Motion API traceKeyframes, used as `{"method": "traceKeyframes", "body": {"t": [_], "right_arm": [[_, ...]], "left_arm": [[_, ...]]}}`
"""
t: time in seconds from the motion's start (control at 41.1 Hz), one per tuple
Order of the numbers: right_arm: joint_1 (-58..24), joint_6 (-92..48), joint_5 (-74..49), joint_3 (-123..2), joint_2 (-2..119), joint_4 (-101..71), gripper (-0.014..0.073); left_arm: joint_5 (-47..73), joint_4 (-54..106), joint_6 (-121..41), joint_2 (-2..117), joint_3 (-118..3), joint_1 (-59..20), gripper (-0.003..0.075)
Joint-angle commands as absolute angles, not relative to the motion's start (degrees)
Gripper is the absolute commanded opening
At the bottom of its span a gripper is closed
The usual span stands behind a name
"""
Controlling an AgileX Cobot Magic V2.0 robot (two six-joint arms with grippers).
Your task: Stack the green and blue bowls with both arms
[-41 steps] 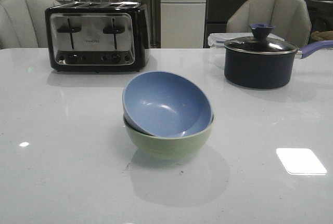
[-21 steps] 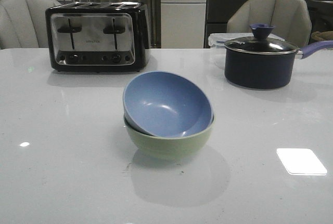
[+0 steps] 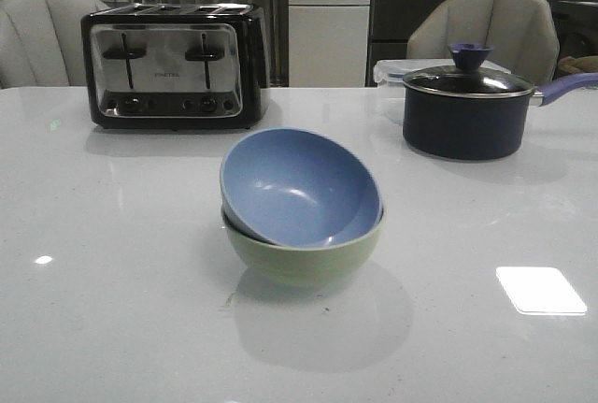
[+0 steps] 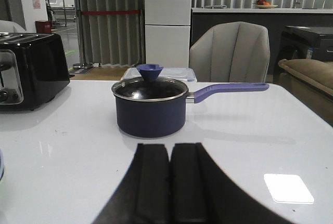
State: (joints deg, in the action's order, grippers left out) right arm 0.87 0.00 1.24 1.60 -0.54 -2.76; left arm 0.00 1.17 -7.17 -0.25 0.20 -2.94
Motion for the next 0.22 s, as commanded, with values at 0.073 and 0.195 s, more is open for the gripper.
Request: {"method": "traceKeyframes", "body": {"t": [0.073, 0.195], "right_arm": [[0.97, 0.0, 6.54, 1.39, -1.73, -2.0, 0.0057], [0.97, 0.0, 6.54, 1.39, -1.73, -2.0, 0.0057]], "left_arm": [[-5.24, 1.79, -6.57, -1.34, 0.44, -2.82, 0.0093], [-5.24, 1.79, -6.57, -1.34, 0.44, -2.82, 0.0093]]}}
